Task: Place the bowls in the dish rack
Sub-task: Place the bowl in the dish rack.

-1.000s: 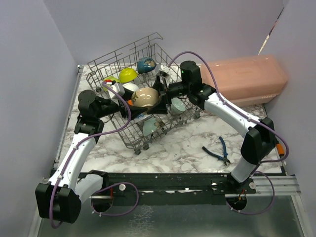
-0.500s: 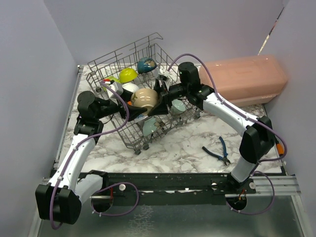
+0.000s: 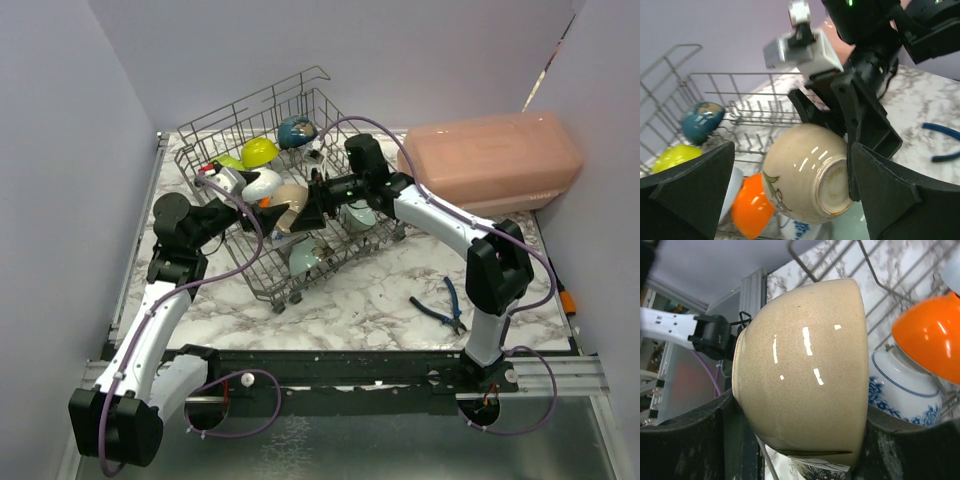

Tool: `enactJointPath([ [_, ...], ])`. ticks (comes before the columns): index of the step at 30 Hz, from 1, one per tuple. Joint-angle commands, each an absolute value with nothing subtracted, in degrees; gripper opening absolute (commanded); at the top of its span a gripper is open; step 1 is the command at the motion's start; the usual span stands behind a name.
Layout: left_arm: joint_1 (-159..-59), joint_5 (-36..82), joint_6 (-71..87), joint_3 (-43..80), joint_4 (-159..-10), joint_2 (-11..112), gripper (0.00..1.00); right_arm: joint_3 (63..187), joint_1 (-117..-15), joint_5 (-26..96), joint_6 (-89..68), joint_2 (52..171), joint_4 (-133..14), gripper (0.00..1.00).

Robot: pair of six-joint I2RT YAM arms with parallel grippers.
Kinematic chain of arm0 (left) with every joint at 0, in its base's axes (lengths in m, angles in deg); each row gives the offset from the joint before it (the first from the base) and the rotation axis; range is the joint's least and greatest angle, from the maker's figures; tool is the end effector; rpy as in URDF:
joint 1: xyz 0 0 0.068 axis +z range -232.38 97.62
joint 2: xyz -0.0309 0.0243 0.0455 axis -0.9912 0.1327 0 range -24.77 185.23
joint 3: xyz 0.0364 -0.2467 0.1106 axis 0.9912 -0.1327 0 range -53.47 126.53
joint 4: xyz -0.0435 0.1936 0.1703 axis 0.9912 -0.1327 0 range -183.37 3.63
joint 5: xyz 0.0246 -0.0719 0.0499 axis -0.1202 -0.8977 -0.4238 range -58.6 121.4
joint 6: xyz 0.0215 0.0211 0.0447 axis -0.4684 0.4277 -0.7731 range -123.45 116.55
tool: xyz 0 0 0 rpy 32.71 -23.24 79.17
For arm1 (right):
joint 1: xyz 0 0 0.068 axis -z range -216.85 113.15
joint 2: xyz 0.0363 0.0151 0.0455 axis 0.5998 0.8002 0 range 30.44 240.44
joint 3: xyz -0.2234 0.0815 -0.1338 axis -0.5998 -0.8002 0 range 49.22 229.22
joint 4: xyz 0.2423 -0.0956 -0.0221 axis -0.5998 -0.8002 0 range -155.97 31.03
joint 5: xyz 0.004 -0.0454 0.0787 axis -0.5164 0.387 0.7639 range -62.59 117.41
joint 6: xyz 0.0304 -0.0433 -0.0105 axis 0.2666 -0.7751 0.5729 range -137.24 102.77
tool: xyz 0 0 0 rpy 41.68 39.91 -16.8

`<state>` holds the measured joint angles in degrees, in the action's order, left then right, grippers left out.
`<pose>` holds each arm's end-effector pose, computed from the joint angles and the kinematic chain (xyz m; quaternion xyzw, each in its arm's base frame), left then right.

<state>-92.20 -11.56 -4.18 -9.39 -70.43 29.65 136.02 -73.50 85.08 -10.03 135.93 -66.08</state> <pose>0.2105 -0.0611 0.3530 0.3276 0.5975 -0.2998 0.6677 0.3235 0.2782 0.3057 -0.4364 0.6526 0.5529 0.2793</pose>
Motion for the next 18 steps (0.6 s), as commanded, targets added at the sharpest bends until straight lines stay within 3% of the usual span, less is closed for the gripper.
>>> enactJointPath([
  [1, -92.3, 2.2, -9.8, -9.0, -70.5, 25.2, 0.99, 141.7, -73.3, 81.1, -5.3, 138.4, -70.6, 0.0],
  [7, -92.2, 9.9, -13.2, -8.6, -70.8, 21.2, 0.99, 146.9, -74.6, 82.3, -1.7, 142.3, -73.5, 0.0],
  [18, -92.2, 8.5, -14.1, -9.3, -72.2, 19.5, 0.99, 170.3, -80.4, 73.0, -5.1, 158.1, -94.3, 0.0],
])
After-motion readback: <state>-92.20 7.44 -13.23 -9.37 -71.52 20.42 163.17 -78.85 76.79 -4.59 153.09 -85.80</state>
